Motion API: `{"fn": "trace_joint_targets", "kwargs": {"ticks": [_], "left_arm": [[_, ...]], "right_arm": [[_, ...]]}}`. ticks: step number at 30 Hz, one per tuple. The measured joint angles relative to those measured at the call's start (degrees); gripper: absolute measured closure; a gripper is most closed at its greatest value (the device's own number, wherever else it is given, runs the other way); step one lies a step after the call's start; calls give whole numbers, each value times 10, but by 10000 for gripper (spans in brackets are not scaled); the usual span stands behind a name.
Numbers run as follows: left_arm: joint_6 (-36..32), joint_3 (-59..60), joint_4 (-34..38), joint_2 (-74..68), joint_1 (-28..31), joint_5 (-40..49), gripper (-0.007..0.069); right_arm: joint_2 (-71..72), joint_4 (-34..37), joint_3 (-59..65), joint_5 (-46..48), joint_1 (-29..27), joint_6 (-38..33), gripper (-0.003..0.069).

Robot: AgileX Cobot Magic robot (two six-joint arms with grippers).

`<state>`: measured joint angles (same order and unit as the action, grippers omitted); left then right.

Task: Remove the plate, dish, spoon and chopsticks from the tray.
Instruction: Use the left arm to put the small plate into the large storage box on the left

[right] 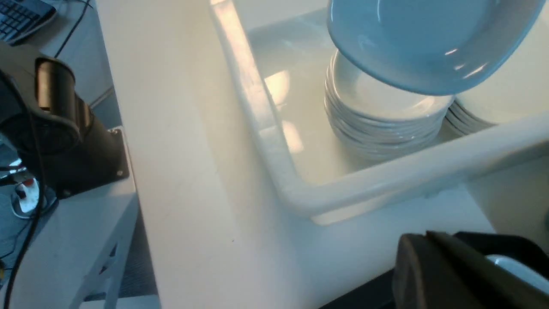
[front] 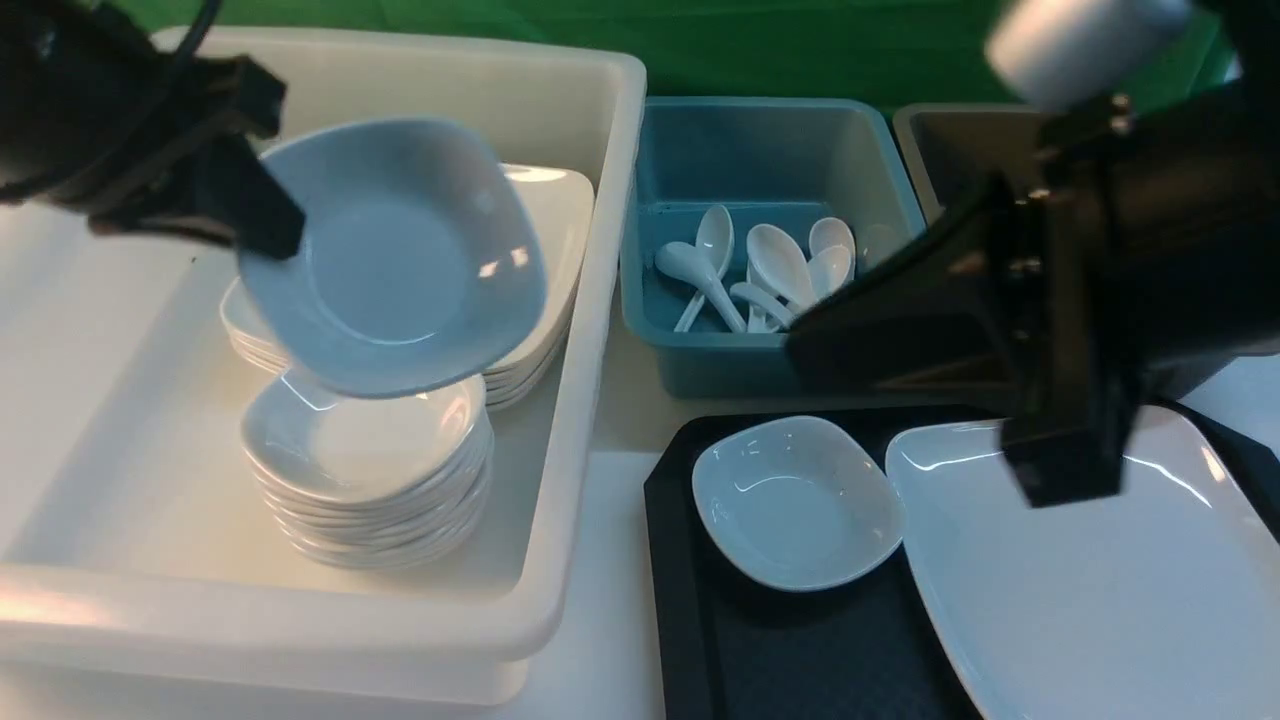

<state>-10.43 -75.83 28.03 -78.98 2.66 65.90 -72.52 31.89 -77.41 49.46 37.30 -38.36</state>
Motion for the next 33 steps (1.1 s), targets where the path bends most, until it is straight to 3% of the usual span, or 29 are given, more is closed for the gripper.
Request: {"fn": "trace_joint_targets", "kwargs": {"ticks": [5,9,16,22,26,29,33], "left_arm": [[1,98,25,2,52,-69,592],[19,167,35,3,58,-143,592],[21,207,48,2,58,-180,576],[21,208,47,-5,58,-201,414],[17,192,7,-5,58,-177,266],[35,142,-57,-3,58,-124,188],[51,67,-95,13,57,-73,174]], "right_arm": [[-62,-49,-48,-23,56,25,637],[-109,-63,-73,-34,67,48,637],[-127,-66,-76,-50,69,48,637],[-127,-67,-77,-58,69,51,637],[-127,-88,-77,-55,69,63,637],[-123,-140,-77,-41,69,94,637],[-100,-239,-77,-8,69,161,634]]}}
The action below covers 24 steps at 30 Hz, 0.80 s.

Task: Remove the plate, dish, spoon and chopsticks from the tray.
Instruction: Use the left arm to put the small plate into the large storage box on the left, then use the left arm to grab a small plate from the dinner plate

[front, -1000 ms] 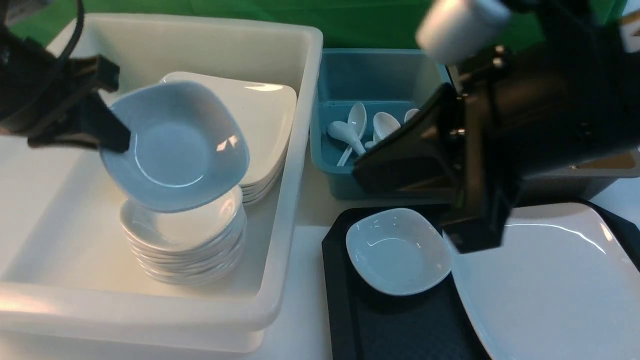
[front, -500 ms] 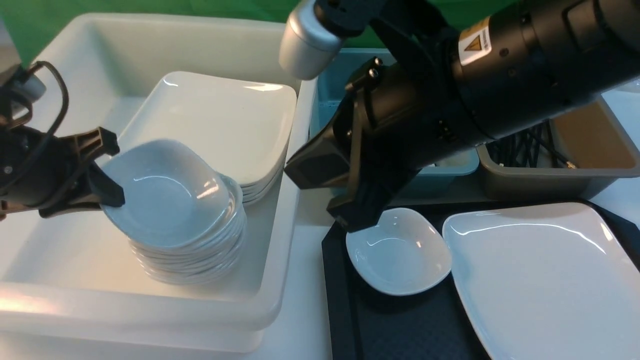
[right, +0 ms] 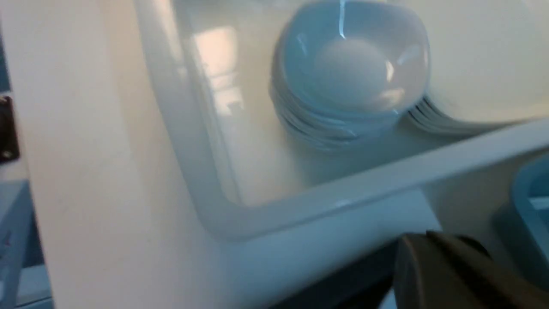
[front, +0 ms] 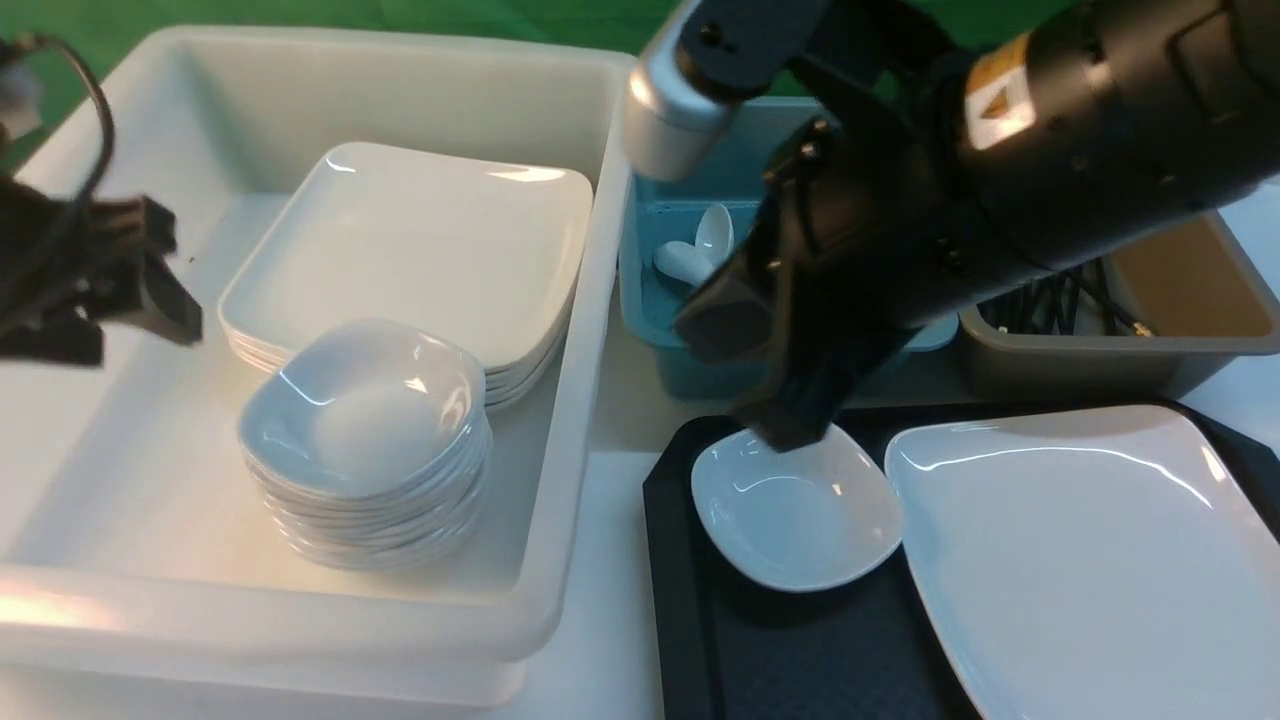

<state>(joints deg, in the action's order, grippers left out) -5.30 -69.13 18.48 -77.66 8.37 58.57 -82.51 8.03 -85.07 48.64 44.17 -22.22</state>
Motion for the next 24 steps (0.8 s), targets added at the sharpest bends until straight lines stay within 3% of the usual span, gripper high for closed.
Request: {"fn": "trace_joint_targets", "kwargs": {"ticks": [3,5,8,9,10,16,21,24], "left_arm": [[-6,-42,2,16,-25,12,249],[-9,-59,10,20,-63,14,367],[-20,-70,19,17,-177,1,563],[-20,-70,19,17,-185,1,568],[-20,-71,18,8,-242,-14,597],[-6,-71,-40,-77,-466,-95,622],[26,-99,-116,-182,-561,-119,608],[32,-136,-158,-238,-588,-107,564]], "right_arm": [[30,-85,0,34,0,55,635],[53,-132,0,58,-2,84,635],[85,-176,14,92,-35,121,634],[87,-176,16,92,-39,121,634],[100,-184,33,99,-69,133,634],[147,-176,165,106,-236,171,634],[186,-107,289,97,-326,163,636],[212,-74,337,75,-349,146,636]]}}
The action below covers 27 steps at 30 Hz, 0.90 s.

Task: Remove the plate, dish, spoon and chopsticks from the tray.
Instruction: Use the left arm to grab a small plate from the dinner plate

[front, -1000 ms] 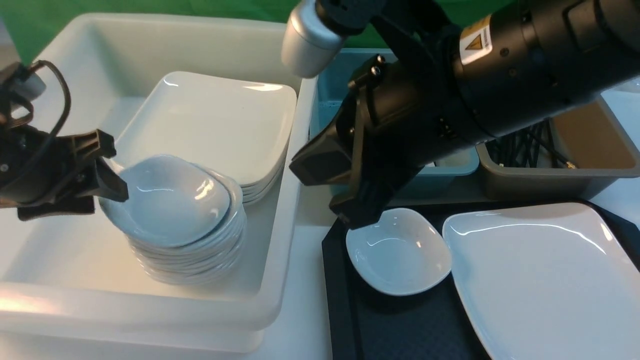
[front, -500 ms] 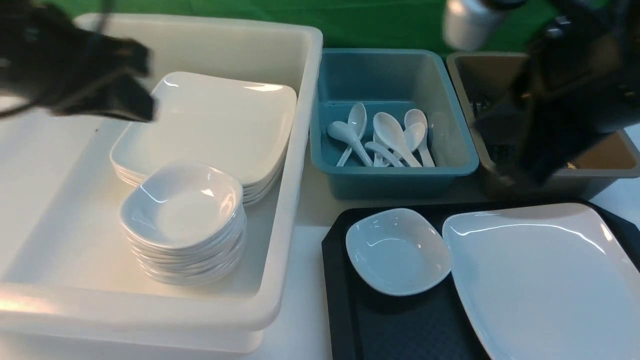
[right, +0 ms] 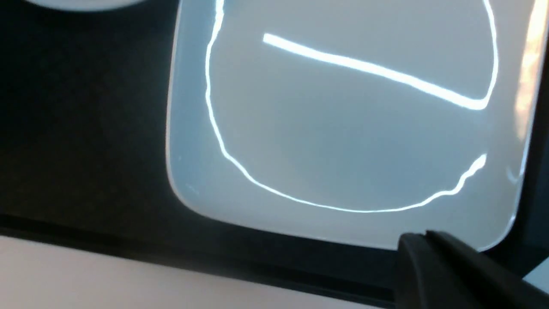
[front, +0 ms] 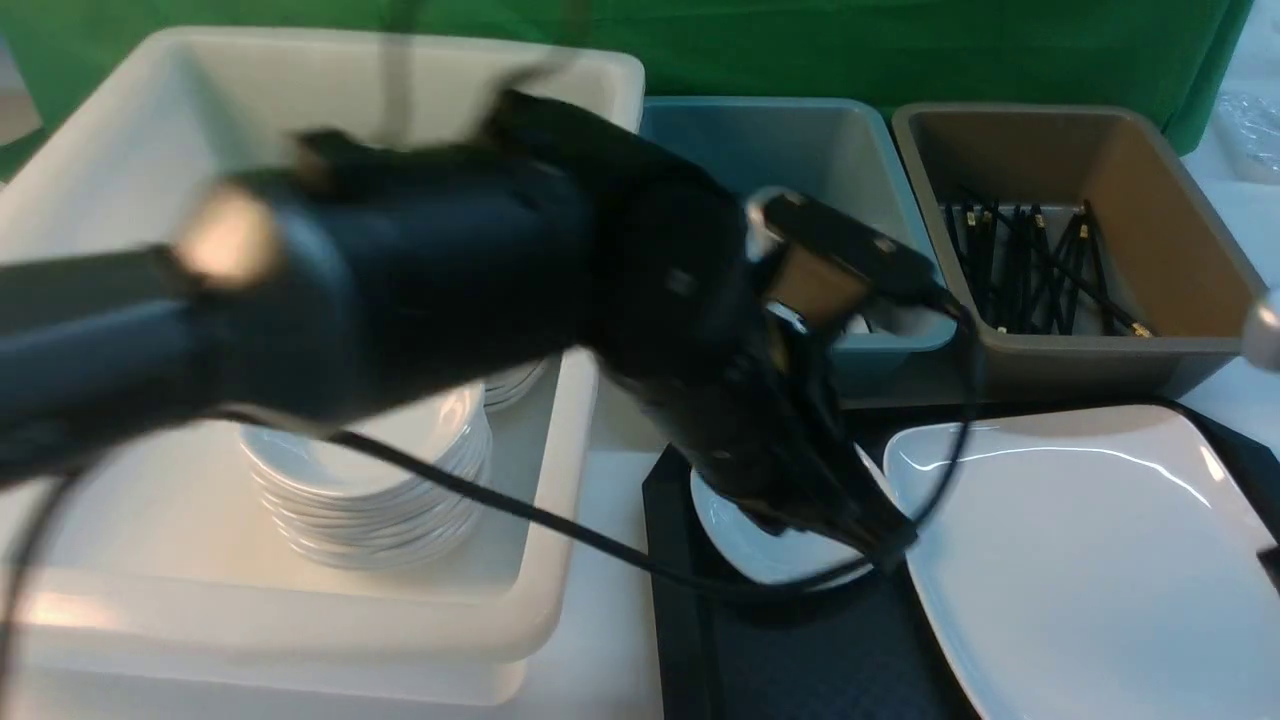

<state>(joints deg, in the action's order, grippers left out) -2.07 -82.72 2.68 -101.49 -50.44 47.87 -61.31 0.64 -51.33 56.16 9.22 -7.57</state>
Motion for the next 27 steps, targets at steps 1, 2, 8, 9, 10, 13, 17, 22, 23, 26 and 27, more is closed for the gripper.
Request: {"fn": "trace_joint_targets", "kwargs": {"ticks": [1,2,8,9,10,13,17,22,23,26,27], "left_arm": [[2,-15,-11,-16,-7,4,544],[4,-29,-27,-34,-12,8,515],[4,-66,-109,-117,-19,11,283],[4,-66,-124,-129,-19,11,237],[4,-66,-130,-139,-19,11,202],[4,-66,-135,-157,-19,13,134],[4,-66,-121,-169,-19,14,88],[4,-67,-122,-174,-19,4,80],[4,-68,-123,-176,-19,3,79],[4,-68,-126,-193,-19,-2,80],[3,-68,-128,-200,-19,-3,80]], "right_arm": [[8,5,11,-6,-3,-3,636],[17,10,23,-13,-5,-7,636],[56,19,41,-29,-5,-10,636],[60,20,41,-32,-5,-10,636],[63,21,41,-34,-5,-10,636],[66,23,41,-38,-6,-10,636],[66,25,41,-46,-6,-8,636],[66,61,41,-54,-6,-10,636],[66,73,41,-56,-6,-14,636],[66,144,41,-61,-6,-57,636],[66,176,41,-61,-6,-82,636]]}}
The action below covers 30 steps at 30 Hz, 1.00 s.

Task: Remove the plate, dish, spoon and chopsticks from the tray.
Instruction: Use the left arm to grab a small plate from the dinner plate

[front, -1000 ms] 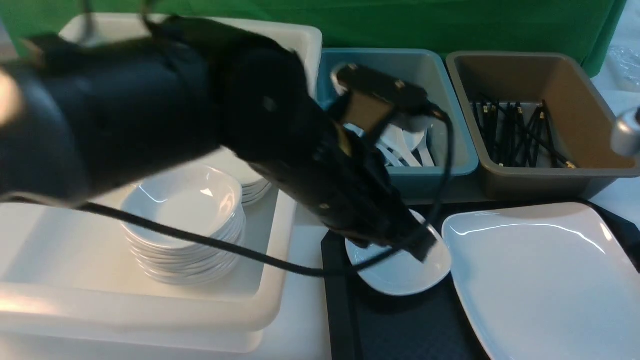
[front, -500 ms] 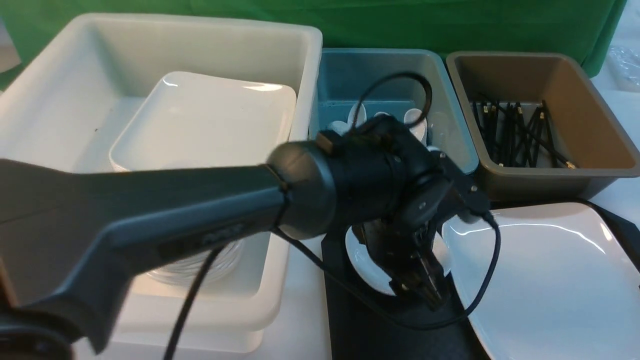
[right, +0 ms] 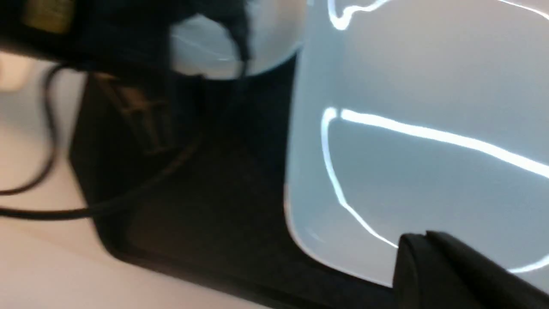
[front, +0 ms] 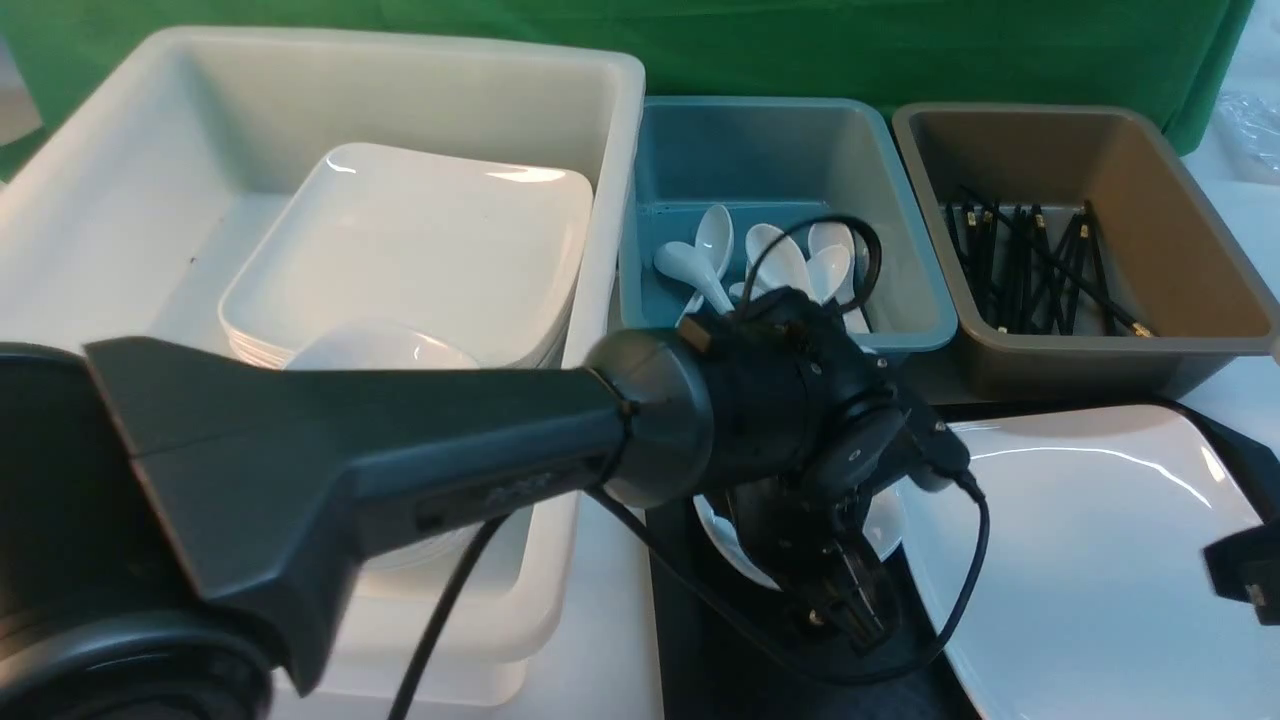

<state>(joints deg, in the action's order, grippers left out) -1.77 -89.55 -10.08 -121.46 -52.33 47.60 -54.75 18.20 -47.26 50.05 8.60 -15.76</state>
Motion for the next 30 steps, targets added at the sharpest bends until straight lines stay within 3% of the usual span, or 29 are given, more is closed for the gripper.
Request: {"fn": "trace_joint_targets", "kwargs": {"ticks": [4,7,11,13,14,20,25,30], "left_arm": [[-2,-3,-4,-9,0,-4,88],[-2,-3,-2,-10,0,-5,139],[-5,-5,-4,-11,-1,-13,308],[-12,-11,-9,-9,-3,-23,454],[-13,-13,-10,-6,-3,-23,475],[-13,-15,7,11,-3,-13,492],[-11,-11,31,67,-3,7,583],[-7,-9,48,124,-3,29,596]], "right_arm": [[0,104,1,5,0,-86,636],[0,137,1,7,0,-109,636],[0,146,1,7,0,-120,636],[0,148,1,7,0,-122,636],[0,148,1,7,0,-122,636],[0,149,1,8,0,-120,636],[0,149,-11,19,0,-93,636],[0,150,-50,64,0,-71,633]]}}
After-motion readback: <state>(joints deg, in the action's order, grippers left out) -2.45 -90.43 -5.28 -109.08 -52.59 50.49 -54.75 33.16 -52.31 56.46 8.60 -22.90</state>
